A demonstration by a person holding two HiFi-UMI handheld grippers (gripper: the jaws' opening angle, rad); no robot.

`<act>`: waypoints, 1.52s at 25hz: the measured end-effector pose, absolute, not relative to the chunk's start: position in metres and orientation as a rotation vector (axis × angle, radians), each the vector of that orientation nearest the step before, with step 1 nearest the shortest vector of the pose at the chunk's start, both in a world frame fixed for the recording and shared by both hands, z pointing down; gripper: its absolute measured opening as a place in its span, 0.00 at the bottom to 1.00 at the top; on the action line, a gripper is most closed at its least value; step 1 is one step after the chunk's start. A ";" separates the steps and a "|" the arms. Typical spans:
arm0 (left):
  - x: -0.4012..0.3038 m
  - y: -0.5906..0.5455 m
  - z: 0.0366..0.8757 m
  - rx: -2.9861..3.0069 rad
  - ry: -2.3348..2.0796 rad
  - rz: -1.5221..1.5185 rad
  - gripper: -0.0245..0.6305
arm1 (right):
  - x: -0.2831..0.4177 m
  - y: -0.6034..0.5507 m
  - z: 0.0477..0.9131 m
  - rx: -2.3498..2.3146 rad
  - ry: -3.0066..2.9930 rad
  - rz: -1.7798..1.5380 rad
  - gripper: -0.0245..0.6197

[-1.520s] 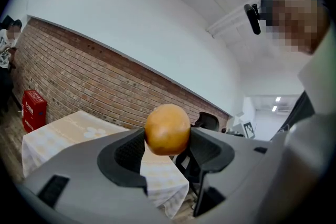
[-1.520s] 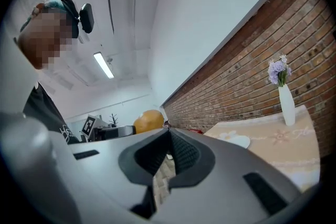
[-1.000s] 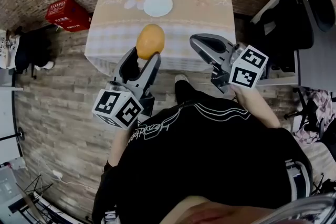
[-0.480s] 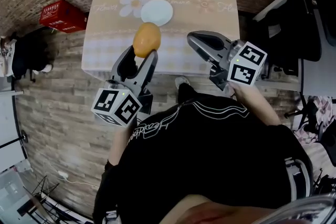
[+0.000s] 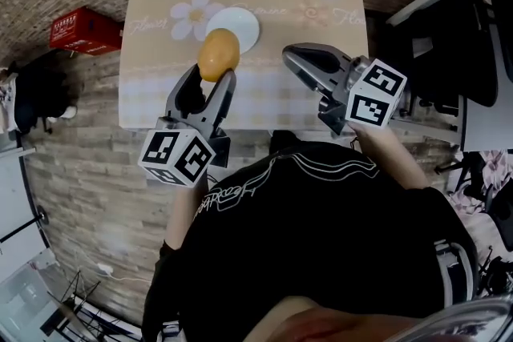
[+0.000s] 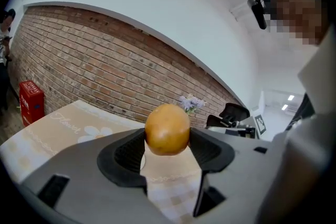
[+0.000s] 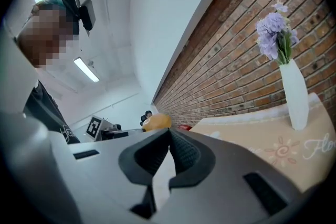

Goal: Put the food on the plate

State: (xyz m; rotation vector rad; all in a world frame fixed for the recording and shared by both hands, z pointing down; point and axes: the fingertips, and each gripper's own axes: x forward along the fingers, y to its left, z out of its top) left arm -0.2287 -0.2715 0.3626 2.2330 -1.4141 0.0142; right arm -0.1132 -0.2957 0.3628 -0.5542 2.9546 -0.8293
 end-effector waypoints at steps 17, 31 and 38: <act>-0.237 -0.363 0.437 2.125 -1.444 0.167 0.44 | -0.109 -0.367 0.408 -0.564 2.961 -0.949 0.03; -0.242 -0.397 0.528 2.053 -1.459 0.365 0.44 | -0.099 -0.382 0.446 -0.594 2.955 -1.070 0.03; -0.244 -0.404 0.559 2.039 -1.459 0.451 0.44 | -0.095 -0.385 0.459 -0.601 2.949 -1.114 0.03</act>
